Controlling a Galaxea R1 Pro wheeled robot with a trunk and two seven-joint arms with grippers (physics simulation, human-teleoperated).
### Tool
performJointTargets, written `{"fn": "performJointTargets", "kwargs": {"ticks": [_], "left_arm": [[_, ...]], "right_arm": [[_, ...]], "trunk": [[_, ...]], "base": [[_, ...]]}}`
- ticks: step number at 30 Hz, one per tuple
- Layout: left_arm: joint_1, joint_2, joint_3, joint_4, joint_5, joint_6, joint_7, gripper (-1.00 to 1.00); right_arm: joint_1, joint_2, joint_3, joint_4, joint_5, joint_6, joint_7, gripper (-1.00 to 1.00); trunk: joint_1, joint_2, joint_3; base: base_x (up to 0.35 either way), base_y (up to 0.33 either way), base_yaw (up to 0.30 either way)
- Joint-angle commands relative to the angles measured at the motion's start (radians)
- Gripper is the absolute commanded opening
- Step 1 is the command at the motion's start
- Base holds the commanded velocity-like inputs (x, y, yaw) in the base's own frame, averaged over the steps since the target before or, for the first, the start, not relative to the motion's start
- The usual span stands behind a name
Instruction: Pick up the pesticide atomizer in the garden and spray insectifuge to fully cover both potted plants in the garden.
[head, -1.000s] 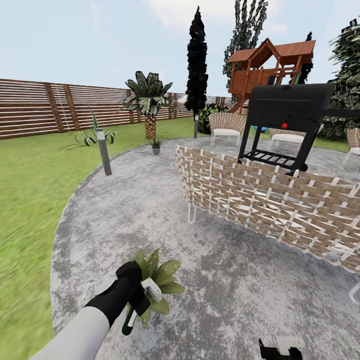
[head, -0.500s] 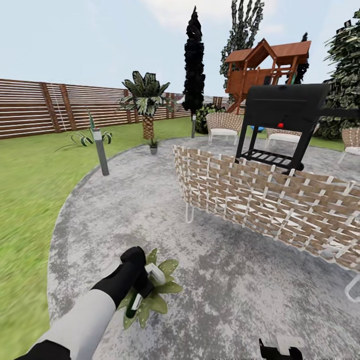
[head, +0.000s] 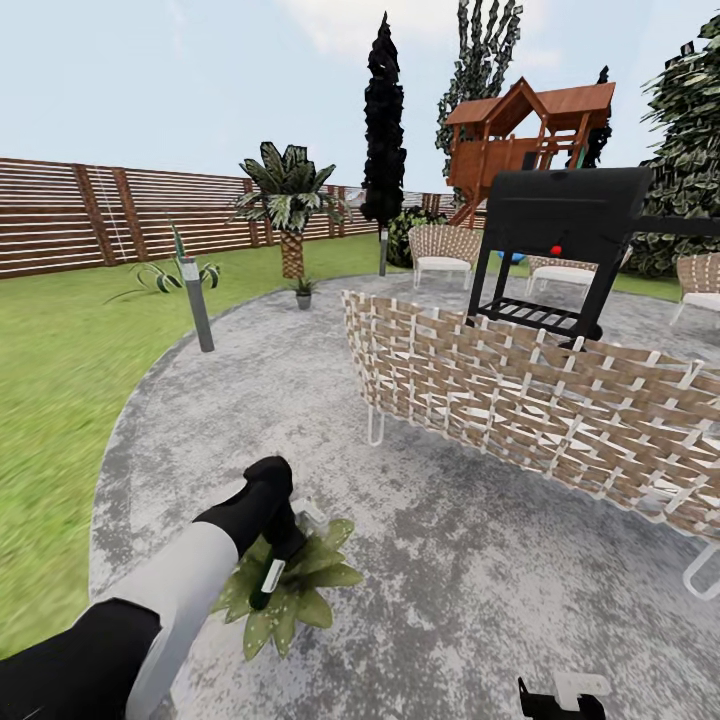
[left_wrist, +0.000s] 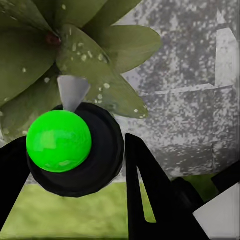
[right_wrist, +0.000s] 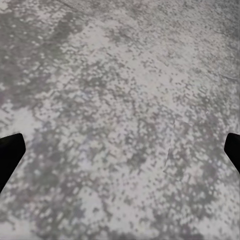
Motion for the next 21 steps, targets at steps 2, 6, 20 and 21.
{"fn": "performJointTargets", "kwargs": {"ticks": [2, 6, 20, 21], "left_arm": [[0.005, -0.010, -0.001, 0.001, -0.011, 0.003, -0.011, -1.00], [0.044, -0.020, -0.002, 0.001, -0.013, -0.002, -0.009, -1.00], [0.102, 0.006, -0.003, 0.001, -0.020, -0.007, -0.006, -1.00], [0.102, 0.014, 0.000, 0.001, -0.019, -0.007, -0.006, -1.00]], "right_arm": [[-0.001, 0.000, -0.006, 0.001, 0.011, -0.003, -0.005, 1.00], [-0.001, 0.000, -0.006, 0.001, 0.011, -0.003, -0.005, 1.00], [-0.001, 0.000, -0.006, 0.001, 0.011, -0.003, -0.005, 1.00], [-0.001, 0.000, -0.006, 0.001, 0.011, -0.003, -0.005, 1.00]], "trunk": [[0.000, 0.000, -0.001], [0.000, 0.000, -0.001], [0.000, 0.000, -0.001], [0.000, 0.000, -0.001]], "base": [[0.000, 0.000, 0.000], [0.000, 0.000, 0.000], [0.000, 0.000, 0.000], [0.000, 0.000, 0.000]]}}
